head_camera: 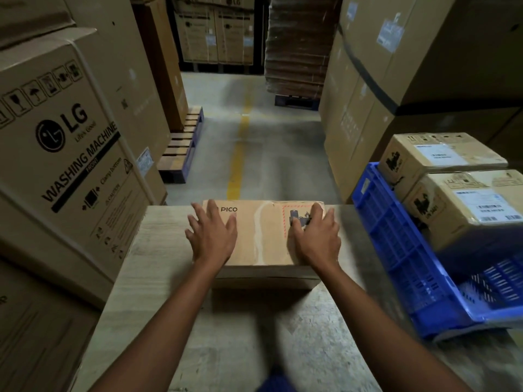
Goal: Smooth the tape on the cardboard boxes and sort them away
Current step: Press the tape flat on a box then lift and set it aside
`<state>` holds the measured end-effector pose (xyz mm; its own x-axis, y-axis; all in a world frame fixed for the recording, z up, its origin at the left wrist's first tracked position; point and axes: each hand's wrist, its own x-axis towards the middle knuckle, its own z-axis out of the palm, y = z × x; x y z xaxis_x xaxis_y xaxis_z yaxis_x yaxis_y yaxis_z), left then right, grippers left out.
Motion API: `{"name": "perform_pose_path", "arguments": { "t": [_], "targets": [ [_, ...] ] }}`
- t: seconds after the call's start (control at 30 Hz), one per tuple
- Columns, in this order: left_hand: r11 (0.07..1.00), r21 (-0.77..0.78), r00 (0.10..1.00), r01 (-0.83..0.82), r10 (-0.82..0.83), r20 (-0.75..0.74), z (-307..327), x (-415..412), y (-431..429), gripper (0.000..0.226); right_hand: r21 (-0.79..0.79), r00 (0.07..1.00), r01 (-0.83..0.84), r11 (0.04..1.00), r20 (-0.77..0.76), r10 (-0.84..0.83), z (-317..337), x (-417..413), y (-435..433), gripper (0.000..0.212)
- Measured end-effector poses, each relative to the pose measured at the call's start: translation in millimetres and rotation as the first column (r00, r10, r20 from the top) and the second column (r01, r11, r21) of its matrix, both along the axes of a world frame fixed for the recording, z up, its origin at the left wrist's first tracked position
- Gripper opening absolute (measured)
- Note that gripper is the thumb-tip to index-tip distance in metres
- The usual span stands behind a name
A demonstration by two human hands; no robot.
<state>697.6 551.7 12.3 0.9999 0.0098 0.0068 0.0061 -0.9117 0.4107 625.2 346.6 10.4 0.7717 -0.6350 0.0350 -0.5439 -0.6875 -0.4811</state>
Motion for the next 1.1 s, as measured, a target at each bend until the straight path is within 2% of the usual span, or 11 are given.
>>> {"name": "perform_pose_path", "arguments": {
  "t": [0.1,0.2,0.3,0.43,0.53,0.6,0.87,1.03,1.07,1.1],
  "targets": [
    [0.988,-0.138,0.998,-0.070,0.068,-0.019,2.1,-10.5,6.0,0.078,-0.012,0.998,0.001,1.000,0.057,0.000,-2.3,-15.8,5.7,0.066],
    [0.980,-0.172,0.995,-0.102,0.099,-0.029,3.4,-8.5,11.4,0.076,0.042,0.983,0.009,0.999,0.182,-0.016,-2.4,-27.4,5.1,0.062],
    [0.970,-0.225,0.996,-0.092,0.086,-0.035,4.7,-3.3,12.2,0.069,0.209,0.944,0.048,0.977,0.311,-0.113,3.6,-24.6,0.1,0.058],
    [0.913,-0.404,0.996,-0.056,0.081,0.047,9.5,-3.9,13.2,0.050,0.267,0.910,0.038,0.963,0.388,-0.144,10.7,-18.1,-5.9,0.069],
    [0.857,-0.512,0.994,-0.059,0.095,0.046,2.7,-11.6,15.8,0.041,0.352,0.911,0.052,0.934,0.367,-0.189,5.1,-18.8,-7.8,0.059],
    [0.844,-0.528,0.993,-0.088,0.113,0.016,-10.1,-19.5,18.0,0.040,0.401,0.919,0.079,0.913,0.325,-0.223,-6.6,-24.8,-4.4,0.049],
    [0.756,-0.621,0.977,-0.206,0.193,-0.090,-67.9,-62.0,36.2,0.030,0.403,0.936,0.204,0.892,0.187,-0.298,-64.0,-57.4,18.7,0.035],
    [0.796,-0.587,0.987,-0.150,0.150,-0.049,-79.5,-77.4,50.6,0.023,0.373,0.952,0.180,0.910,0.169,-0.257,-79.9,-78.0,23.9,0.035],
    [0.822,-0.556,0.992,-0.120,0.125,-0.029,-79.5,-78.9,52.6,0.023,0.345,0.959,0.164,0.924,0.163,-0.231,-83.3,-80.8,26.0,0.036],
    [0.858,-0.507,0.996,-0.080,0.092,-0.002,-80.9,-80.0,54.3,0.023,0.244,0.975,0.134,0.961,0.143,-0.172,-88.2,-82.6,28.9,0.038]
  ]
}}
